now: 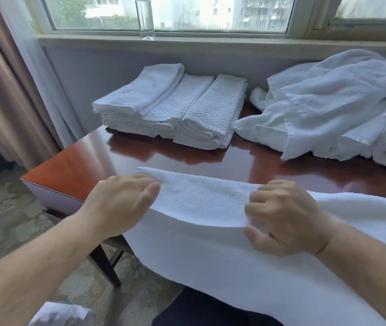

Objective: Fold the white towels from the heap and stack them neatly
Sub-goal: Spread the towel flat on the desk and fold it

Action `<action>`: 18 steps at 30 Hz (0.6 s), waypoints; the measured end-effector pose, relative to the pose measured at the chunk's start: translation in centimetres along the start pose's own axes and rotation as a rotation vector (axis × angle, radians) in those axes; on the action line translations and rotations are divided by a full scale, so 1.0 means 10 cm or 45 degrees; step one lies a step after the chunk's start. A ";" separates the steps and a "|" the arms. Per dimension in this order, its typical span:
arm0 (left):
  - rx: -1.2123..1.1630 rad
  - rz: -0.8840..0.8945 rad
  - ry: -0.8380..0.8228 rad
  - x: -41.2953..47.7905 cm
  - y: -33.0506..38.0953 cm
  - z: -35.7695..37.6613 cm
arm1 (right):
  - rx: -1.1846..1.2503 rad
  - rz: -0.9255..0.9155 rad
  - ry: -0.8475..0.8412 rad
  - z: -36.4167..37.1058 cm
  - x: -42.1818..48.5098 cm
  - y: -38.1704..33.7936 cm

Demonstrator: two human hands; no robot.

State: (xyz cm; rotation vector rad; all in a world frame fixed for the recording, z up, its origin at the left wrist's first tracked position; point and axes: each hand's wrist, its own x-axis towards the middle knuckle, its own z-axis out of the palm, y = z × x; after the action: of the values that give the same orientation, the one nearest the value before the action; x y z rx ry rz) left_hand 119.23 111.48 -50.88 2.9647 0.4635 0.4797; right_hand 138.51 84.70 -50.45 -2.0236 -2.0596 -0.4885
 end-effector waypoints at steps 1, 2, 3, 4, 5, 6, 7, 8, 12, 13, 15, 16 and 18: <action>0.022 -0.048 0.032 0.09 0.04 -0.01 | 0.050 0.064 -0.035 -0.01 0.01 0.01; 0.006 -0.070 0.055 0.21 0.11 0.01 | 0.143 0.172 -0.059 -0.03 0.04 0.04; -0.056 -0.065 0.025 0.32 0.19 0.05 | 0.254 0.330 -0.077 -0.06 0.06 0.08; -0.134 -0.045 -0.065 0.42 0.29 0.10 | 0.320 0.512 -0.070 -0.10 0.08 0.14; -0.192 -0.025 -0.193 0.50 0.38 0.17 | 0.311 0.683 -0.056 -0.14 0.07 0.22; -0.209 -0.019 -0.317 0.55 0.45 0.25 | 0.248 0.831 -0.088 -0.17 0.04 0.31; -0.179 -0.024 -0.416 0.58 0.50 0.33 | 0.172 0.951 -0.184 -0.20 -0.01 0.40; -0.117 -0.031 -0.488 0.60 0.51 0.41 | 0.118 1.044 -0.308 -0.23 -0.09 0.48; 0.015 -0.012 -0.480 0.60 0.41 0.57 | 0.106 1.293 -0.485 -0.24 -0.43 0.64; 0.015 -0.009 -0.472 0.61 0.38 0.58 | 0.120 1.309 -0.443 -0.23 -0.49 0.66; 0.014 -0.014 -0.473 0.68 0.35 0.59 | 0.099 1.262 -0.350 -0.17 -0.56 0.67; 0.009 -0.017 -0.476 0.72 0.33 0.60 | 0.062 1.226 -0.294 -0.14 -0.59 0.68; 0.003 -0.008 -0.473 0.80 0.30 0.61 | -0.009 1.180 -0.168 -0.06 -0.62 0.72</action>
State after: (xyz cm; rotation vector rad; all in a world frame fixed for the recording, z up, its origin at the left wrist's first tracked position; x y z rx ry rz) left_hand 129.29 110.84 -53.87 2.9531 0.4292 -0.0763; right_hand 145.86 78.72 -51.66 -2.7334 -0.9438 -0.1726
